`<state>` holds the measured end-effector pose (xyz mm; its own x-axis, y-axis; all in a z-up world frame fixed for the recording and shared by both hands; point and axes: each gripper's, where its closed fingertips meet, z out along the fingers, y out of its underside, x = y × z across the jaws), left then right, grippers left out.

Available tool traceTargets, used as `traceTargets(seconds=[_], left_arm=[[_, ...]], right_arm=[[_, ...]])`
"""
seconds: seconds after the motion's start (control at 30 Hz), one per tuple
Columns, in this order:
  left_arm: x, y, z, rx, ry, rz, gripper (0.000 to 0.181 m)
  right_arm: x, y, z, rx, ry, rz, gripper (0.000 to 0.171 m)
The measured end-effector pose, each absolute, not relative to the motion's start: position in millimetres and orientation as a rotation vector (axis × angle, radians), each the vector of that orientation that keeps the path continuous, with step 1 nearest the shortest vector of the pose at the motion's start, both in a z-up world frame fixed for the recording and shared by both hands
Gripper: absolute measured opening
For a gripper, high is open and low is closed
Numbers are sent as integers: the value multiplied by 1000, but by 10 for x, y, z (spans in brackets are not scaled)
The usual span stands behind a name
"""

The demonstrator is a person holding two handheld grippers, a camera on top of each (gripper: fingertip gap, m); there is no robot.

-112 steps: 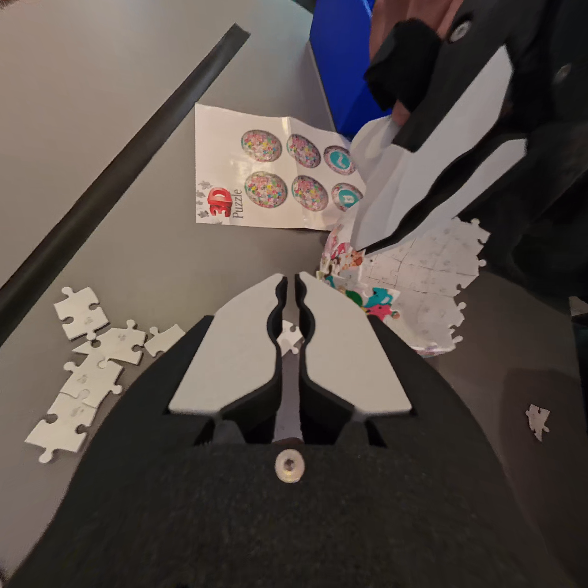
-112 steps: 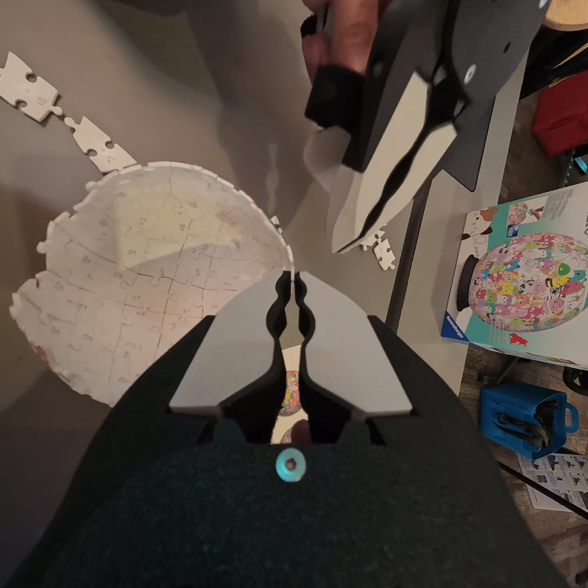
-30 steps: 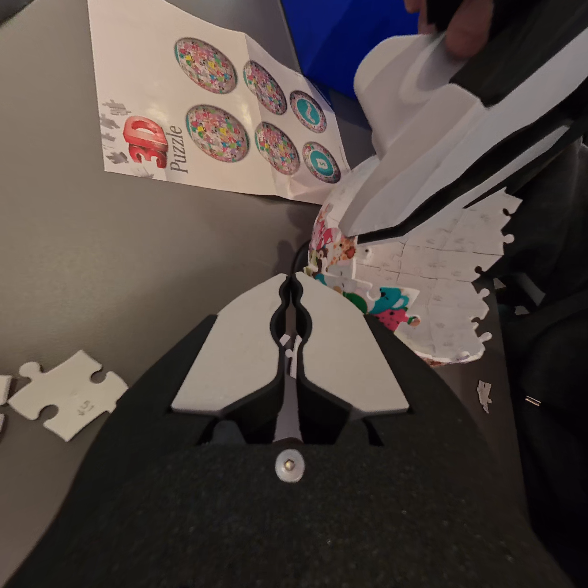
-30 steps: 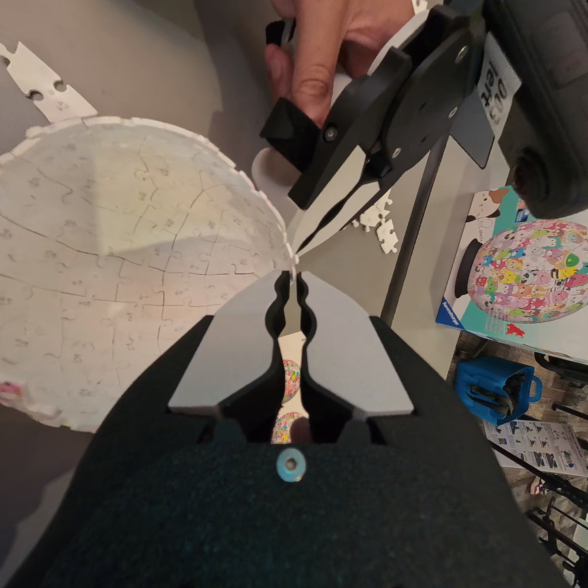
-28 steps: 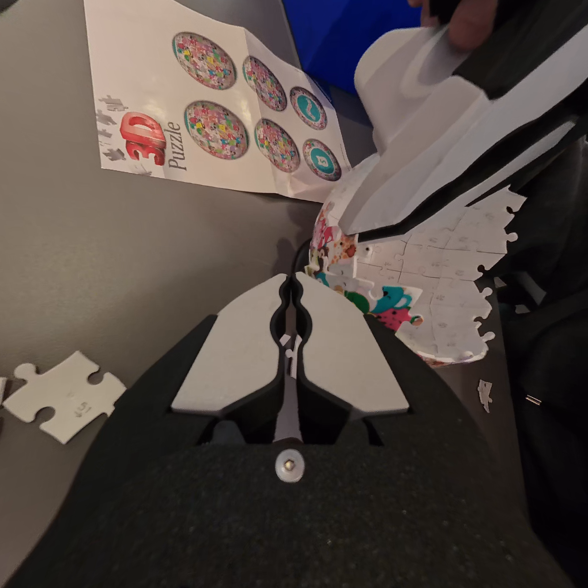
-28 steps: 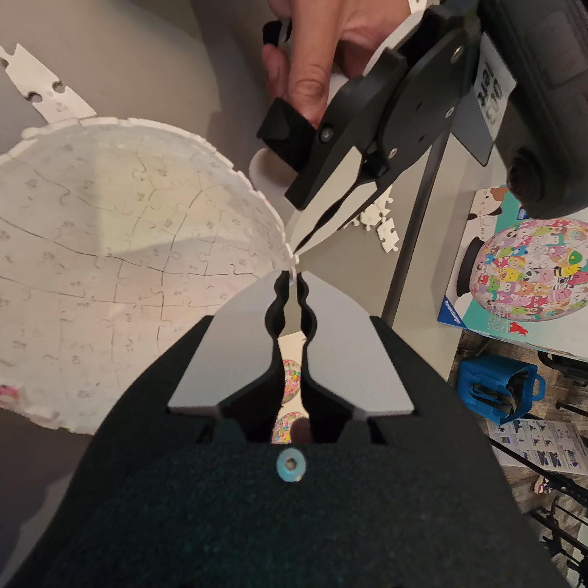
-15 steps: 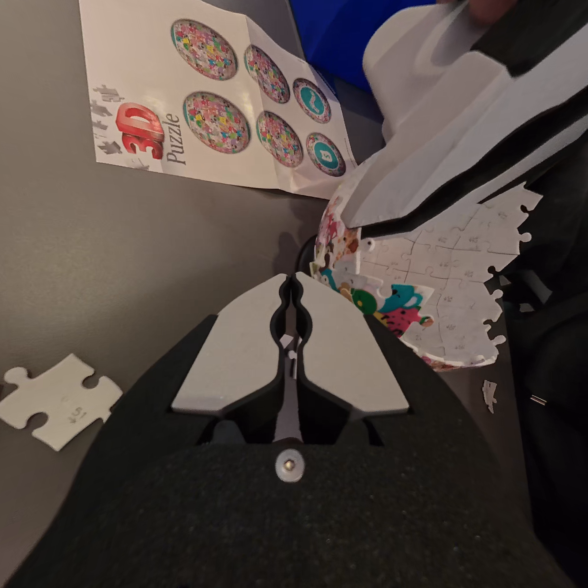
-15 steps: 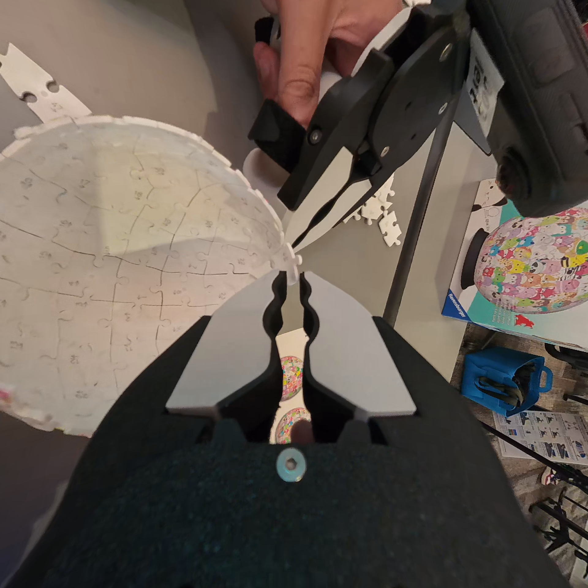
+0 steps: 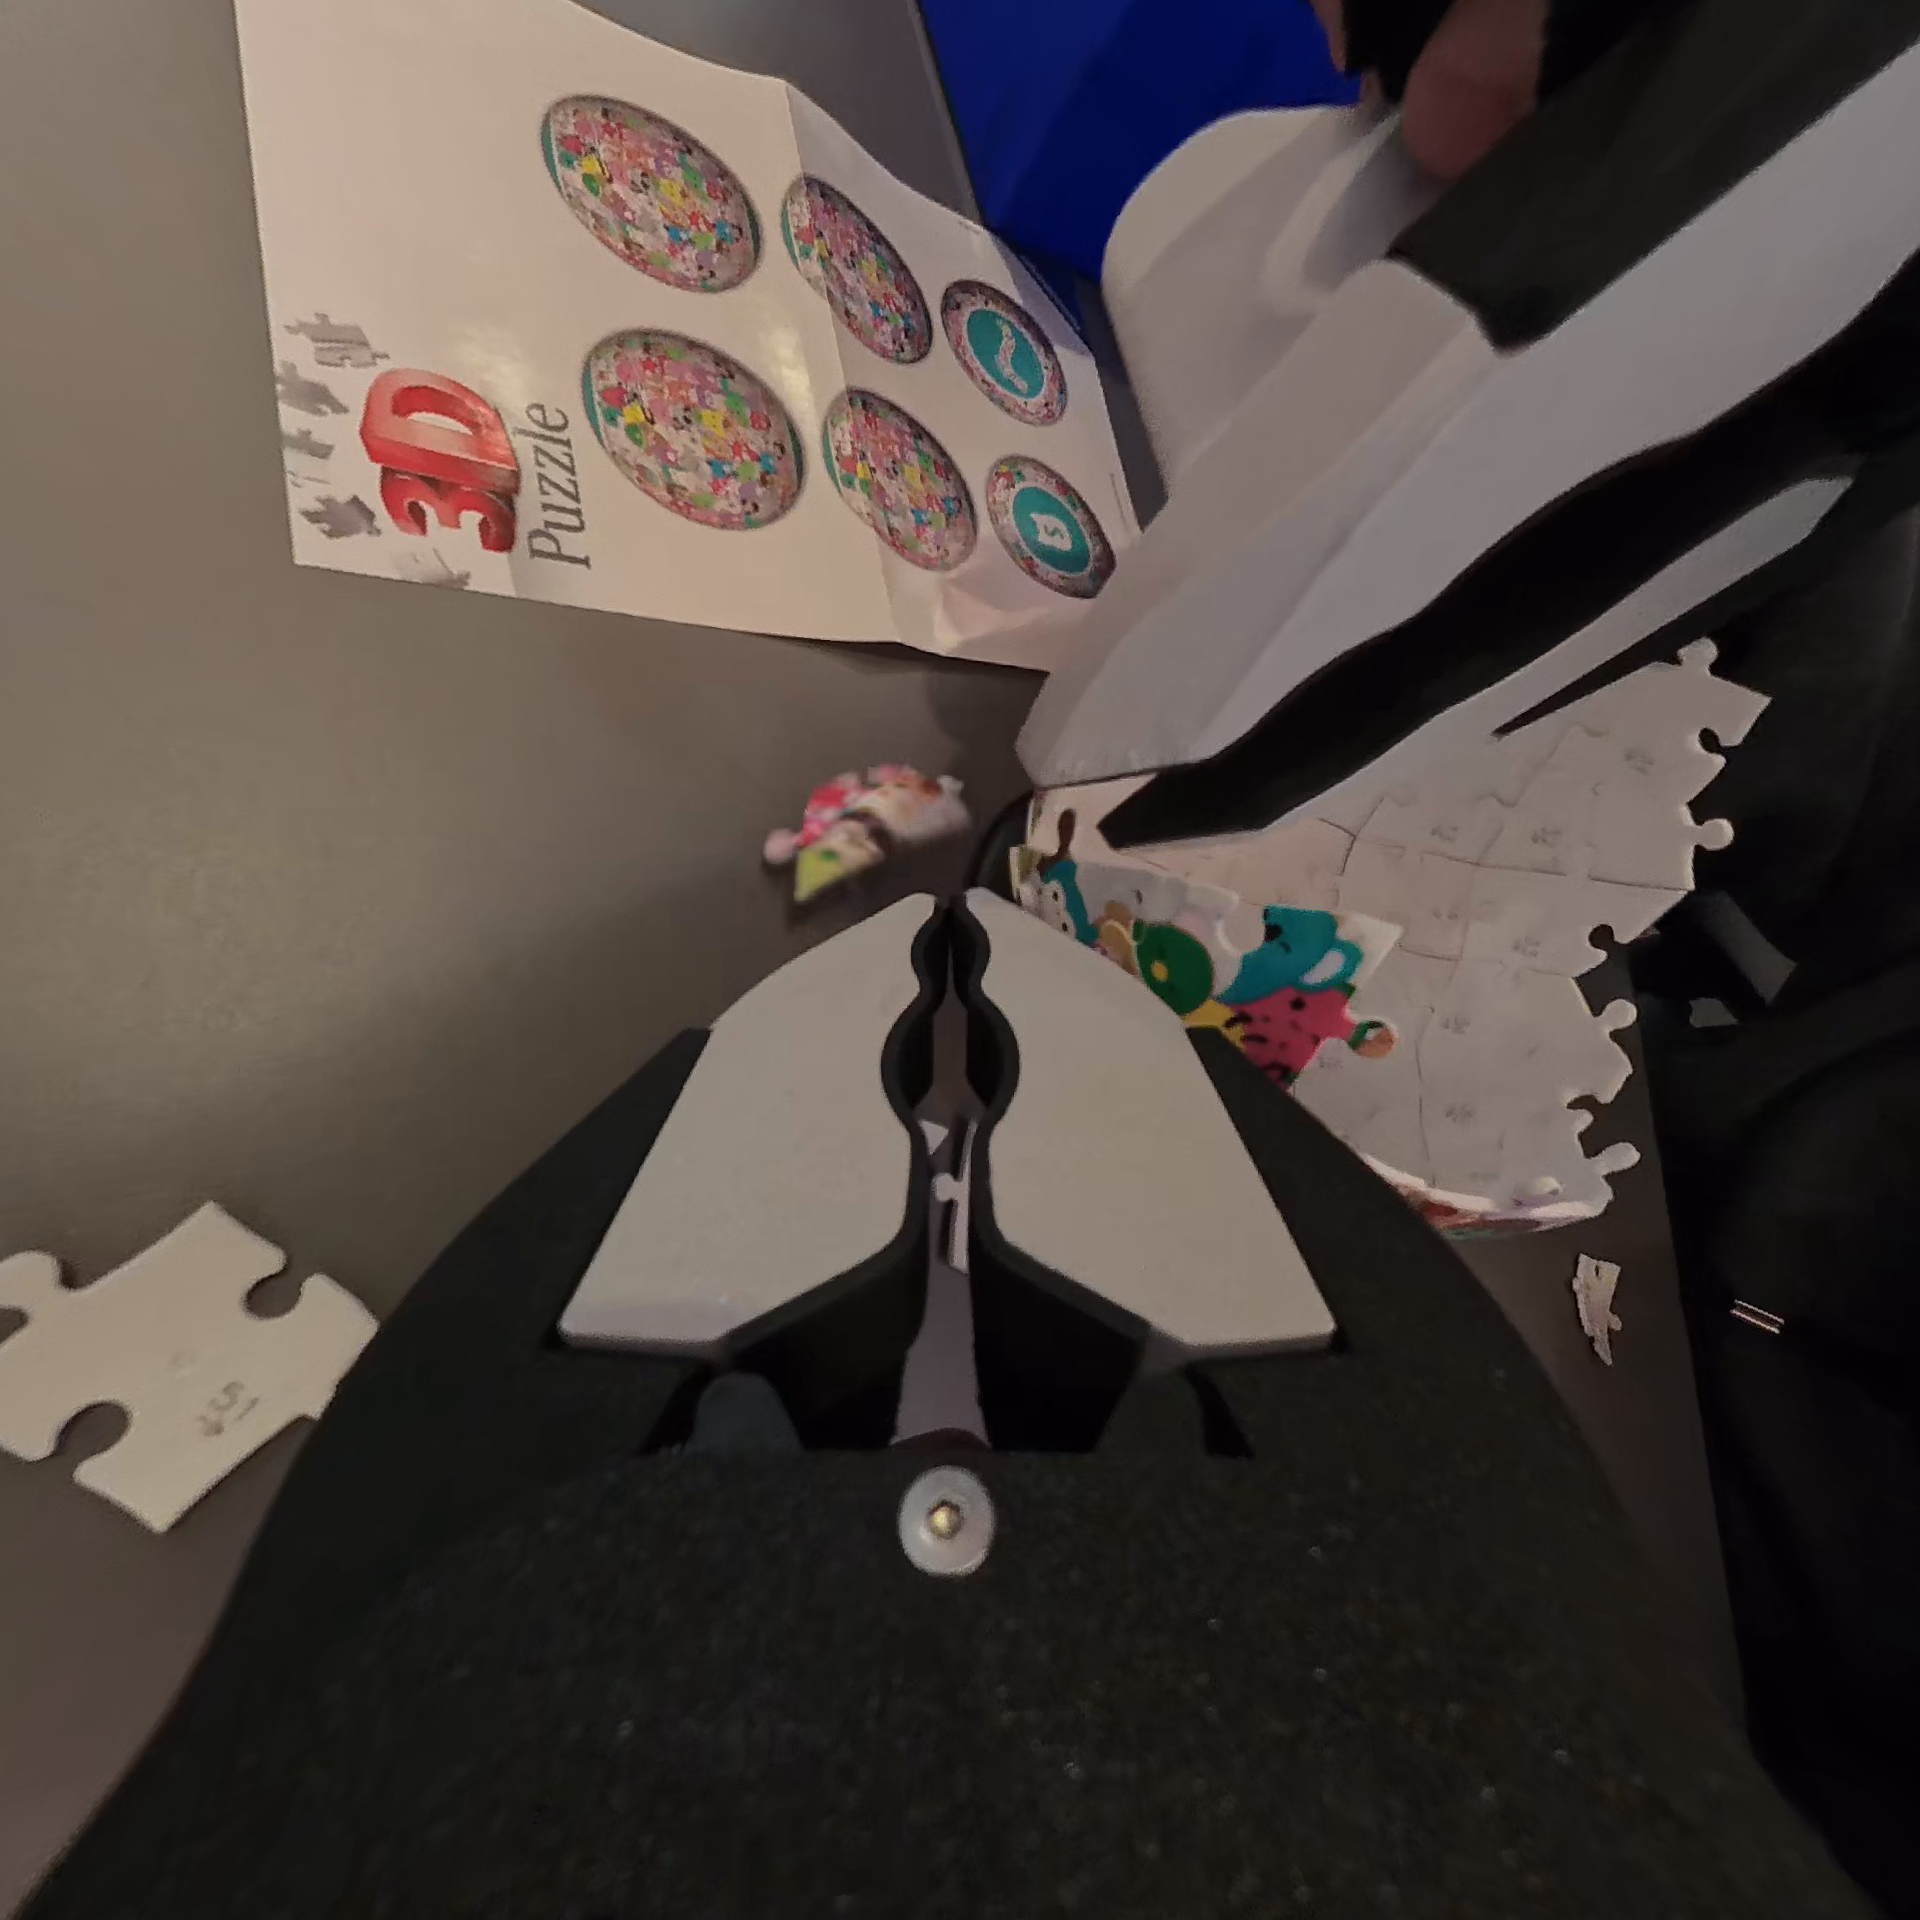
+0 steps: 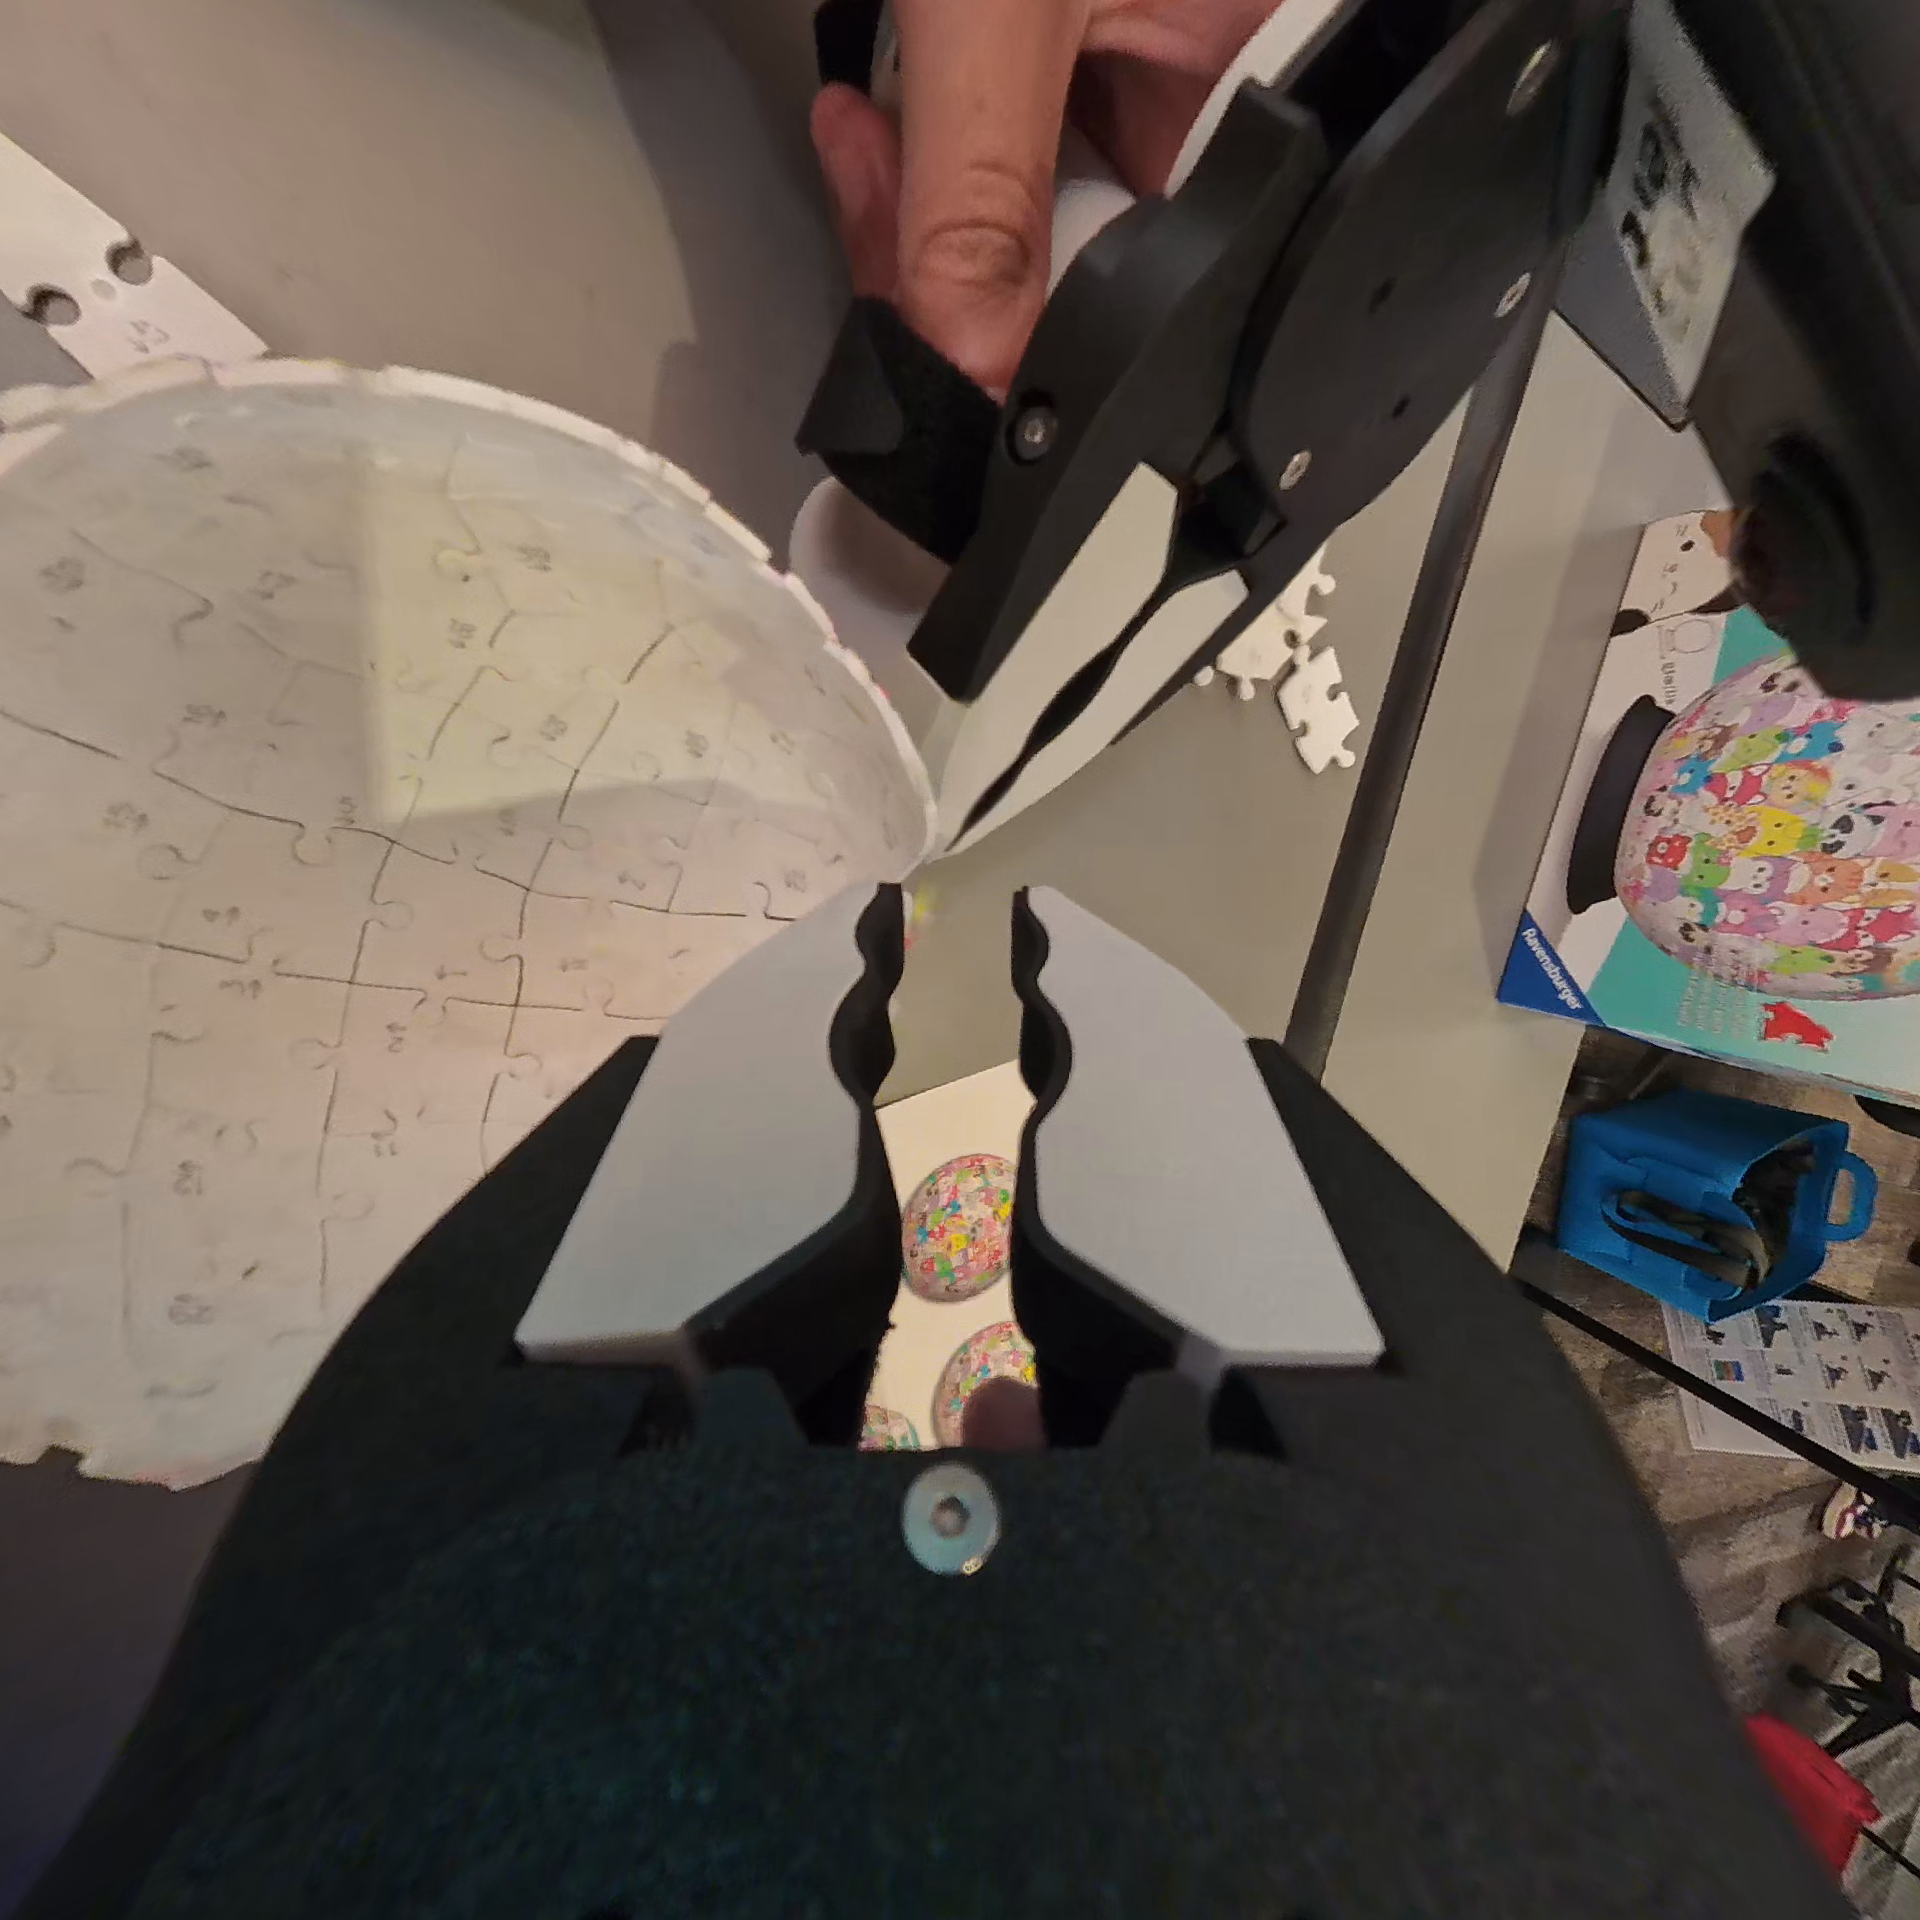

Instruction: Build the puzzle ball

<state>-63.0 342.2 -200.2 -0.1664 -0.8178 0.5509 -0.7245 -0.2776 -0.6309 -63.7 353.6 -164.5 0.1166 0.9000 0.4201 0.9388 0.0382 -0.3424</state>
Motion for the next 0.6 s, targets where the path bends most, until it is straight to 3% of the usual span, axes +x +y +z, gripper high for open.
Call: traceTargets(seconds=[0.23,0.37,0.5,0.6], left_arm=[[-666,3614,-1992,-1947,1790,-1349,0],[-609,3854,-1985,-1842,1746,-1199,13],[-539,4012,-1903,-1720,1650,-1184,21],[-569,4093,-1805,-1681,1562,-1193,25]], right_arm=[[-519,3580,-1181,-1804,-1626,-92,25],[-356,3732,-801,-1801,-1380,-6,34],[-11,4091,-925,-1926,-1097,79,48],[171,4340,-1047,-2001,-901,97,50]])
